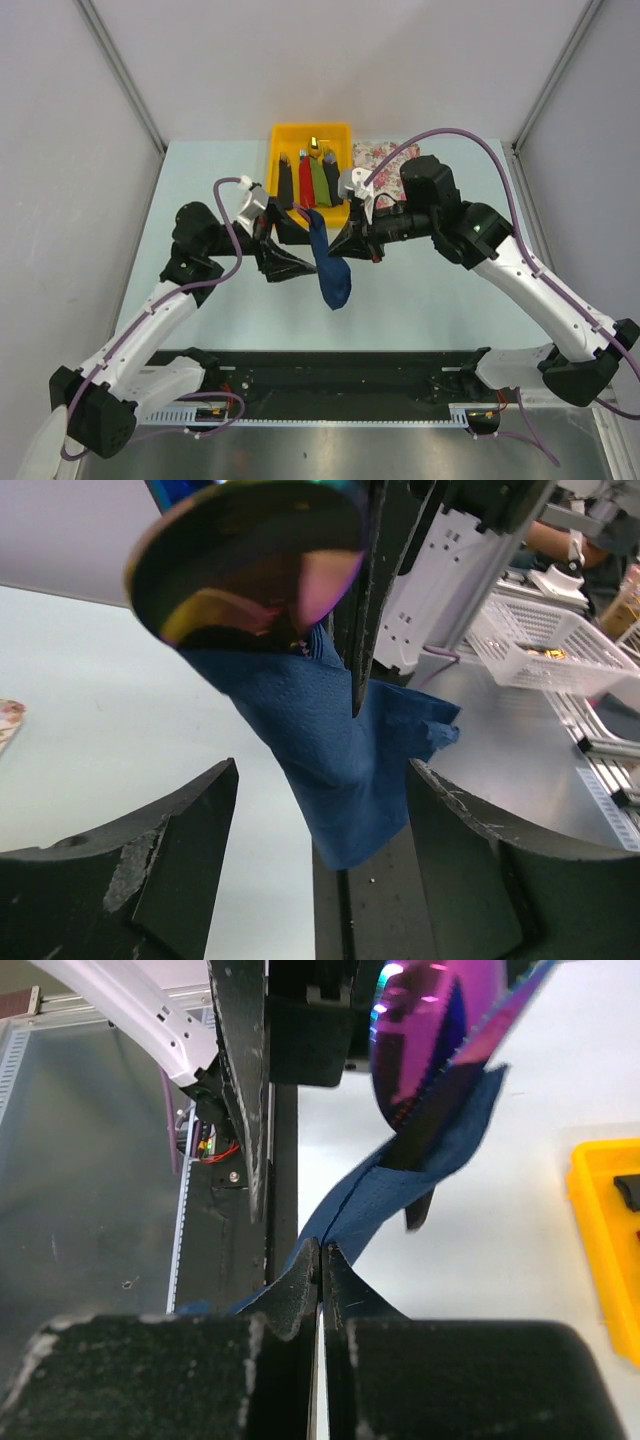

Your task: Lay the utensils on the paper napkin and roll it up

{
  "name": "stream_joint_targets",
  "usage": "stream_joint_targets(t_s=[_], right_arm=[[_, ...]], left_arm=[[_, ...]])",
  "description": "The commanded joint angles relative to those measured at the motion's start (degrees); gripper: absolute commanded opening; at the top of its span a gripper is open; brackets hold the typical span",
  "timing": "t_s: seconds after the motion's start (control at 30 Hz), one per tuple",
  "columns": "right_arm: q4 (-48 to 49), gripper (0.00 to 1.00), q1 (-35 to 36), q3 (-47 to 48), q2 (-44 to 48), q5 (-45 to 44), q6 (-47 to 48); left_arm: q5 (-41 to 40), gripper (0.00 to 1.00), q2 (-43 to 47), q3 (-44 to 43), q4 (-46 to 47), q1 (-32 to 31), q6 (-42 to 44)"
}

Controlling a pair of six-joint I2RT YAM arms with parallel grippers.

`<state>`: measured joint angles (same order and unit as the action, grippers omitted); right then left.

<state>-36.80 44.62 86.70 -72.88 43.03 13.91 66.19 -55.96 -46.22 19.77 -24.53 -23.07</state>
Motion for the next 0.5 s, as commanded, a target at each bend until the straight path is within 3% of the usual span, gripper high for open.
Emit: stream_joint_targets(t_s=[0.0, 0.23, 0.4, 0.47], right_arm=[[3.31, 0.0, 1.78, 0.93, 2.74, -2.59, 2.0], [3.57, 0.0, 3.89, 0.93, 3.18, -4.0, 2.61], [3.84, 0.0, 4.16, 0.67, 3.45, -4.53, 3.23], [4.27, 0.0, 4.16, 0.58, 3.62, -4.36, 2.79]], left_arm=[[0.43, 0.73, -0.11, 1.3, 6.24, -3.14, -3.21], [-0.63, 0.66, -1.51, 2.36, 14.14, -4.91, -8.12], [-1.15, 0.52, -2.3, 2.53, 16.53, -5.52, -8.92], [-1.07, 0.42, -2.57, 2.27, 16.79, -5.79, -8.84]])
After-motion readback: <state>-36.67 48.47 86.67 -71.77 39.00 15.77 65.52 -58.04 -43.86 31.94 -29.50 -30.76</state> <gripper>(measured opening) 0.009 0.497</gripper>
